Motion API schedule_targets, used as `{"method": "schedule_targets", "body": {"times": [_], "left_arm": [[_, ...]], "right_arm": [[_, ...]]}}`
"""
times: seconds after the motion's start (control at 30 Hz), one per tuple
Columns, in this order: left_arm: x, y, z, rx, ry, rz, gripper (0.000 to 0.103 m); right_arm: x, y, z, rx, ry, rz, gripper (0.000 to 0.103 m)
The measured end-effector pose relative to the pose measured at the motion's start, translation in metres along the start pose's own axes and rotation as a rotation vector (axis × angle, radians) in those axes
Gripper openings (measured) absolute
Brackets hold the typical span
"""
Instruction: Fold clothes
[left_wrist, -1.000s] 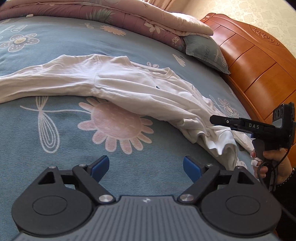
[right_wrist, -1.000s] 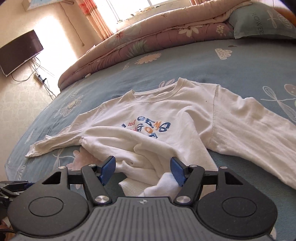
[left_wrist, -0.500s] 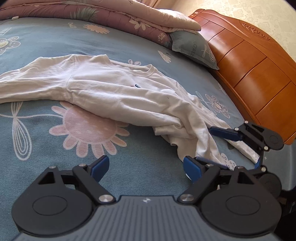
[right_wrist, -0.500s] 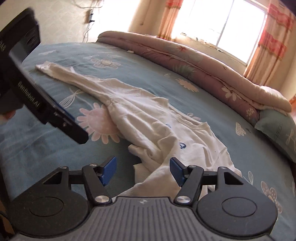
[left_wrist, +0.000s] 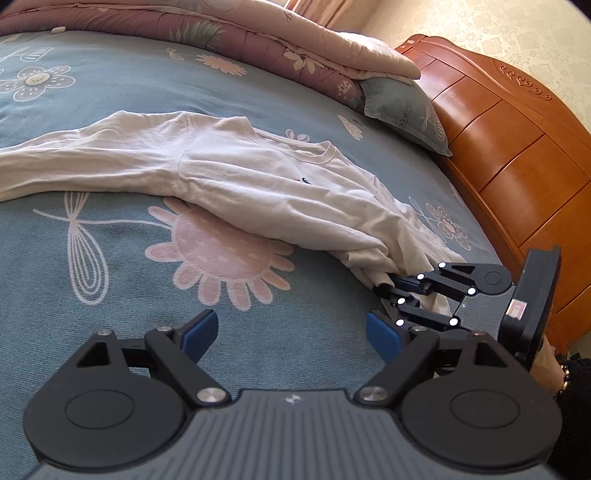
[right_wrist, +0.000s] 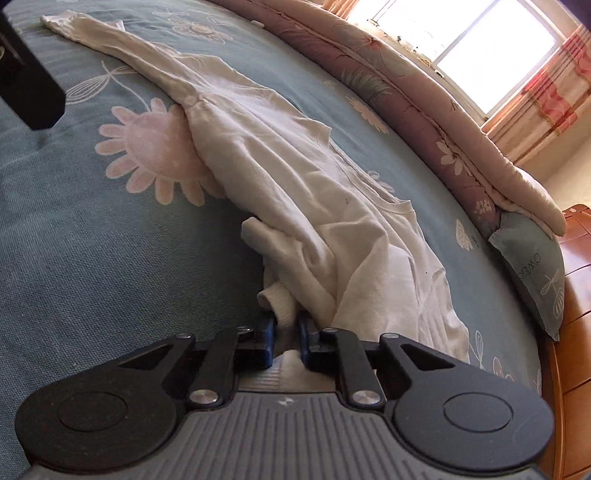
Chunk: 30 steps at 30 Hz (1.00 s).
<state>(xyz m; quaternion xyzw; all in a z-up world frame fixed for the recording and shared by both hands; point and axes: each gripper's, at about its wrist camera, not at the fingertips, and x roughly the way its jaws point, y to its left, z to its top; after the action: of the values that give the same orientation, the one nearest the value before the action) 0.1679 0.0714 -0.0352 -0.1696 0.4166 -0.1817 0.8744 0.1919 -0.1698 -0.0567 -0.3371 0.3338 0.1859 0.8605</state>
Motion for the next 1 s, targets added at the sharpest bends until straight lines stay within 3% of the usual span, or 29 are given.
{"method": "schedule_targets", "body": {"times": [0.17,0.37,0.67,0.83,1.0], "left_arm": [[0.004,0.000,-0.001,0.004,0.007,-0.019,0.087],[0.001,-0.006,-0.002,0.031,0.000,-0.029,0.087],[-0.045,0.018,0.009,-0.015,-0.092,0.032,0.087],[-0.048,0.032,0.003,-0.102,-0.061,-0.044,0.087],[-0.026,0.047,-0.009,-0.210,0.047,-0.160,0.087]], "right_arm": [[-0.023,-0.037,0.001,0.224,-0.052,0.166,0.011],[-0.064,-0.071,0.001,0.468,-0.149,0.478,0.010],[-0.081,-0.033,0.011,0.502,-0.143,0.915,0.010],[-0.076,-0.001,0.009,0.449,-0.046,0.878,0.015],[-0.091,-0.025,-0.011,0.543,-0.098,0.812,0.031]]}}
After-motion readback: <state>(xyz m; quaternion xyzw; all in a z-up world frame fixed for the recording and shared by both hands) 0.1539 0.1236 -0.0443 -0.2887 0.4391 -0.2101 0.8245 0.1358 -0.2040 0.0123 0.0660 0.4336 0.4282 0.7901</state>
